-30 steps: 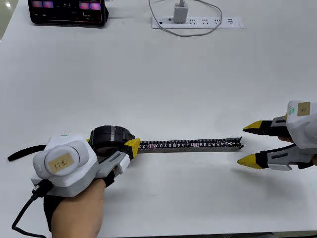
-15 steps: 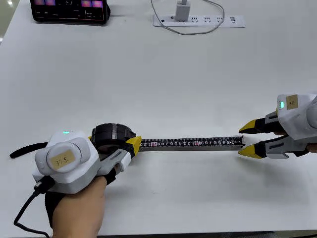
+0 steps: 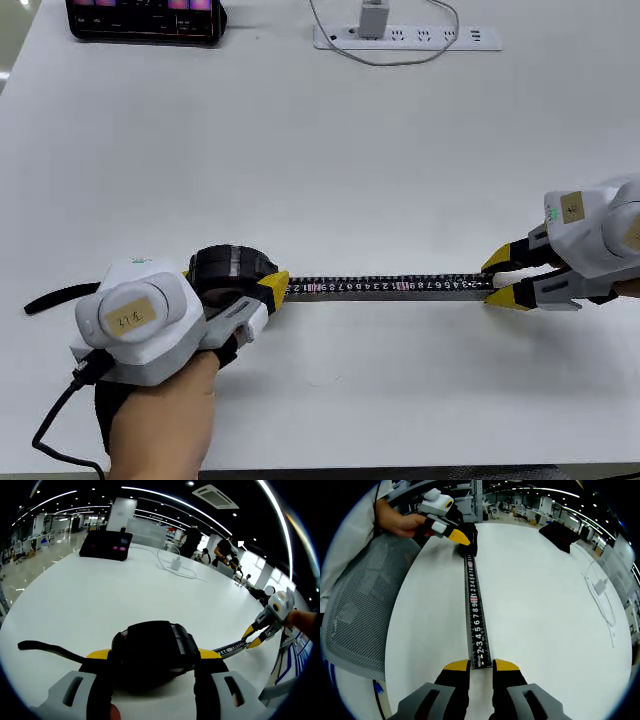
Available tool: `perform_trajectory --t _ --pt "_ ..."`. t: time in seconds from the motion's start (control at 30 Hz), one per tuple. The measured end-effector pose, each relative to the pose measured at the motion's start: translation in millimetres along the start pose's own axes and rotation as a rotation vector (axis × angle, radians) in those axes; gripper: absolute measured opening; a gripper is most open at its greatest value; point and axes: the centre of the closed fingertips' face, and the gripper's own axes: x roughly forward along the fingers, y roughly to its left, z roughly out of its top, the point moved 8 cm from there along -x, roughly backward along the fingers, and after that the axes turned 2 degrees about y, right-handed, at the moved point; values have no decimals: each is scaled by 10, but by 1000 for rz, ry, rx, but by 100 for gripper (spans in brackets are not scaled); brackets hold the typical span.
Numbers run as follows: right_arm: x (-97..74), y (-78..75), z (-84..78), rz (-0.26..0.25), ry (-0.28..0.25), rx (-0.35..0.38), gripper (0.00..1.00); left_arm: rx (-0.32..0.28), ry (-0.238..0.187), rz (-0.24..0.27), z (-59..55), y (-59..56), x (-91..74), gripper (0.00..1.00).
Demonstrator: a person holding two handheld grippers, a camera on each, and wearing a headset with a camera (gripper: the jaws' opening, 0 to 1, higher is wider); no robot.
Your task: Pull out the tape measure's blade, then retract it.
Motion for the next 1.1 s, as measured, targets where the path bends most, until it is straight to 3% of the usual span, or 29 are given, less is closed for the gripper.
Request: perform_trajectory --t 0.43,0.8,1.1 --pt "22 5 23 -25 64 -68 12 9 5 12 11 -10 -10 61" --pt "22 -8 26 -20 64 -53 12 24 -8 13 25 -5 -43 60" --pt "20 -6 32 -20 68 -51 11 38 9 18 34 -5 -37 59"
